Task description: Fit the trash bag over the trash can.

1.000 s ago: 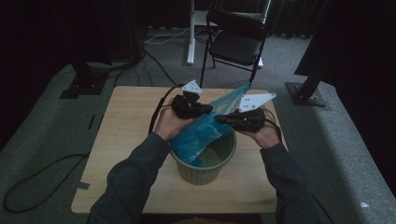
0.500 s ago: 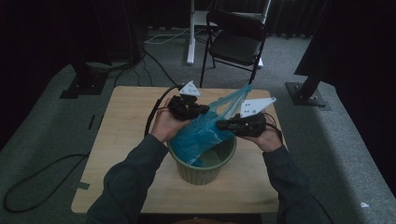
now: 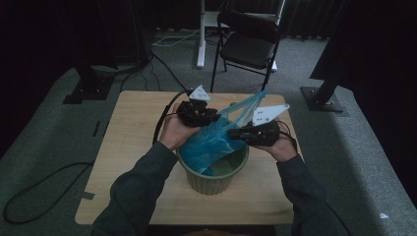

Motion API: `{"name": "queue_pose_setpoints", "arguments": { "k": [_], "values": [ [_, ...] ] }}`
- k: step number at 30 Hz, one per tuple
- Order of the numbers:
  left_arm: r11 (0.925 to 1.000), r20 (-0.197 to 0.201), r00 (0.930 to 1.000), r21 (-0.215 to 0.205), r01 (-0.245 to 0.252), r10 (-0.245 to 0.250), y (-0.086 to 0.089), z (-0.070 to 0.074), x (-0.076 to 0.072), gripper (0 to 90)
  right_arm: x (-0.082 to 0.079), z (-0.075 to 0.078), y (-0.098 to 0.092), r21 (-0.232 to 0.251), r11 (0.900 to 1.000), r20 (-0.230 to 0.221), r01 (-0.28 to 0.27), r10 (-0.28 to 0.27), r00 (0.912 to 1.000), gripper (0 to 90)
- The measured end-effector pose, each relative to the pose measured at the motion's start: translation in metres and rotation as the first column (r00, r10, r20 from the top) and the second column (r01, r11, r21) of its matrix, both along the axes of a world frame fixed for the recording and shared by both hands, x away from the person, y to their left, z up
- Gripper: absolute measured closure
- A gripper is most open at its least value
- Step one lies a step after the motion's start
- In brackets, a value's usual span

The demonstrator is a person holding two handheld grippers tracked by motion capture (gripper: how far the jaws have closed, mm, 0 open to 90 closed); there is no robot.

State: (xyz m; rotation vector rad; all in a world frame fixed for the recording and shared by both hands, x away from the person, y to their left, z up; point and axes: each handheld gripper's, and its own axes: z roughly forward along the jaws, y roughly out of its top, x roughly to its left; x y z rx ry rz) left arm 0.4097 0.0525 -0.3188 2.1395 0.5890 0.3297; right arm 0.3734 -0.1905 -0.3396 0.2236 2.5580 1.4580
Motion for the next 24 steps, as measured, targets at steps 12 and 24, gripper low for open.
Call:
{"name": "queue_pose_setpoints", "arguments": {
  "k": [12, 24],
  "values": [
    [0.9990, -0.073, 0.9969, 0.035, -0.026, 0.029, -0.017, -0.007, 0.017, 79.1, -0.001, 0.000, 0.001, -0.010, 1.000, 0.003, -0.006, 0.006, 1.0000, 82.7],
    [0.9991, 0.003, 0.9994, 0.024, -0.036, 0.036, -0.011, 0.002, -0.002, 84.3, 0.011, 0.017, -0.028, 0.097, 0.973, 0.008, 0.207, -0.209, 0.9779, 64.9]
  ]
}}
